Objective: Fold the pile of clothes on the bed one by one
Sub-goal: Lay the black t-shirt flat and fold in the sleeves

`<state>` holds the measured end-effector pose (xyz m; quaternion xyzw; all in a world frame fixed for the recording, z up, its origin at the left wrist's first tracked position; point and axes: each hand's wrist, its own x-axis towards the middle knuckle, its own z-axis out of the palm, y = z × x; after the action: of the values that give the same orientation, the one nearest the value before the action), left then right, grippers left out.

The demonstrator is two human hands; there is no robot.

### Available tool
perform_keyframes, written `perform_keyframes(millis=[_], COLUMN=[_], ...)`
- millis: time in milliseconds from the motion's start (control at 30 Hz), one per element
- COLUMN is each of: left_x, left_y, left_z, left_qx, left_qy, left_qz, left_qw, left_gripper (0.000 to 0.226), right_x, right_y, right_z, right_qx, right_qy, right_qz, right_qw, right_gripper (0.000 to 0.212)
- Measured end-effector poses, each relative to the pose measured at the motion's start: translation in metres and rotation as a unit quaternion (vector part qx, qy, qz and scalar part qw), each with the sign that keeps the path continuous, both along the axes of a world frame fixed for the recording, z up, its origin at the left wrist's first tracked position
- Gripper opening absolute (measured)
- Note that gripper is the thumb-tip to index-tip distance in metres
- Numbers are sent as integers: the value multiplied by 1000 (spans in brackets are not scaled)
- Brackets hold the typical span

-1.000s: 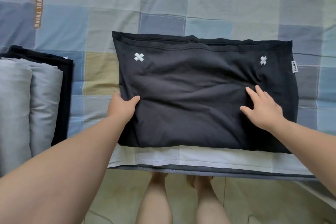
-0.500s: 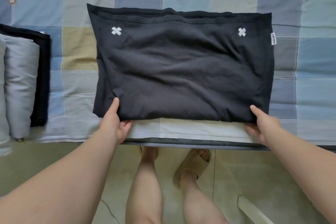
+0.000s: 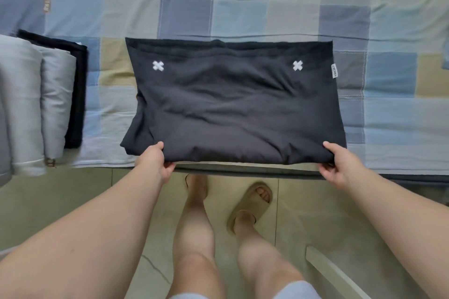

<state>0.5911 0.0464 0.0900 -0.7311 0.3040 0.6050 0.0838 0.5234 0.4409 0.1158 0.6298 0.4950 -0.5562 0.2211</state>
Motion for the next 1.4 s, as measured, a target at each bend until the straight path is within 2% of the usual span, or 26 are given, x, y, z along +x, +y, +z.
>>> perform_keyframes(millis=[100,200,267,367,467,567,600,633,667,700,733,767,800,833,900,967,1033,1100,1133,1167,1267,1300,1400], left_x=[-11,-51,-87,-147,-203,-238,-241,-239,-234,-226,-219,-215,-209,-204,-194,-186,-180,-176,-174,-172,-173,-175,-184], left_y=[-6,-22,-32,-45,-60,-65,-64,-62,-61,-58,-57,-56,-54,-54,-56,-62,-68,-71,-73,-75,-88,-93,-109], left_z=[35,71,84,88,75,51,41,28,14,3,-9,-22,-35,-50,-72,-86,-90,-88,-84,-80,-70,-69,-65], left_qx=[4,1,8,12,5,-23,-71,-149,-225,-276,-297,-293,-279,-268,-281,-316,-351,-396,-412,-416,-350,-329,-260], left_qy=[24,55,79,98,117,106,73,32,-4,-24,-23,-17,-12,-12,-12,-8,-5,-23,-48,-78,-86,-74,-51], left_qz=[39,65,68,51,31,-95,-195,-350,-519,-653,-733,-779,-805,-818,-830,-833,-828,-802,-778,-741,-545,-494,-431], left_qw=[999,996,995,994,993,990,976,924,825,705,611,554,524,509,482,455,437,446,472,522,757,801,863], left_gripper=[36,31,26,20,23,26,27,32,43,55,62,63,63,63,65,68,71,77,85,94,115,113,95], right_x=[-16,-56,-90,-146,-196,-234,-240,-243,-242,-237,-229,-218,-204,-191,-169,-158,-157,-159,-160,-161,-171,-175,-184], right_y=[-11,-28,-44,-67,-81,-91,-96,-103,-112,-121,-133,-145,-158,-170,-189,-193,-183,-168,-162,-158,-164,-169,-183], right_z=[40,77,92,99,83,47,33,17,-1,-18,-36,-52,-65,-79,-105,-127,-136,-132,-127,-121,-102,-98,-90], right_qx=[10,28,30,23,29,19,22,46,107,180,232,256,268,278,287,289,303,318,319,315,282,266,225], right_qy=[16,43,60,90,119,121,107,90,72,61,64,83,107,137,168,177,178,155,129,101,48,41,33], right_qz=[-7,-18,-23,-47,-77,-23,32,124,248,386,517,621,696,746,809,833,837,832,825,819,813,809,784], right_qw=[1000,998,997,995,989,992,994,987,960,903,821,736,658,589,485,437,419,427,448,470,507,523,578], right_gripper=[10,13,6,16,12,35,43,50,56,62,66,69,69,68,67,68,67,68,68,69,74,75,73])
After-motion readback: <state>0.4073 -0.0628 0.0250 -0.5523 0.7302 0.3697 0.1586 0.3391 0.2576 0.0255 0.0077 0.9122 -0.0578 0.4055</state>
